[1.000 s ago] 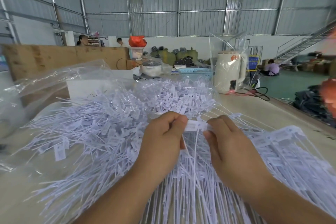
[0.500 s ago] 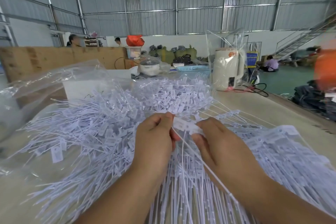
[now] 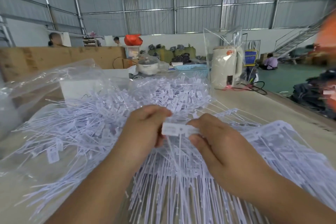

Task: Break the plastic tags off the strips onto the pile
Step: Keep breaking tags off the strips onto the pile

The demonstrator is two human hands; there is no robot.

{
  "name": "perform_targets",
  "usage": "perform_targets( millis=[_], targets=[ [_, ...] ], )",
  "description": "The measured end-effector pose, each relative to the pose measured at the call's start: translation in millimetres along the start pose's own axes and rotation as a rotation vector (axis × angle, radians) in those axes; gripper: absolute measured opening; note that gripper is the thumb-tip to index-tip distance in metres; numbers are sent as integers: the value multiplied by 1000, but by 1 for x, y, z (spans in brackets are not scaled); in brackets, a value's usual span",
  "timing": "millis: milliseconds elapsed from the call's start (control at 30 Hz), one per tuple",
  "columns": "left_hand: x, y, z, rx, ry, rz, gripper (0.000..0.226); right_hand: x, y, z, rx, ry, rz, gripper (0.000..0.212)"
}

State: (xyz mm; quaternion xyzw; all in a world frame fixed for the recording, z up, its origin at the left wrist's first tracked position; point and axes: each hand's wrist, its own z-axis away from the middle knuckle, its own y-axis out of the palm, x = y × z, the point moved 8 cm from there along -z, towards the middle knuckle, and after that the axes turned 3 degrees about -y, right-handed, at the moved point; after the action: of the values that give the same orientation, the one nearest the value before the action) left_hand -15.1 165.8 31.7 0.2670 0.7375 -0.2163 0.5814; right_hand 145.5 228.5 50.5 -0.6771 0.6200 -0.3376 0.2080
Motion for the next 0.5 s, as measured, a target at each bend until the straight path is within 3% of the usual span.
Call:
perform_targets(
  millis=[100, 233, 400, 500],
  targets=[
    [-5, 30, 13, 260, 14, -69, 32, -7, 10, 3, 97, 9, -51, 36],
    [-2, 35, 17, 432, -35, -6, 31, -19, 15, 7, 155, 68, -85, 55],
    [6, 35, 19, 476, 65, -316, 17, -17, 13, 9, 121, 59, -102, 46],
    [10, 36, 19, 474, 52, -339, 9, -17, 9, 9, 89, 57, -57, 38]
  ],
)
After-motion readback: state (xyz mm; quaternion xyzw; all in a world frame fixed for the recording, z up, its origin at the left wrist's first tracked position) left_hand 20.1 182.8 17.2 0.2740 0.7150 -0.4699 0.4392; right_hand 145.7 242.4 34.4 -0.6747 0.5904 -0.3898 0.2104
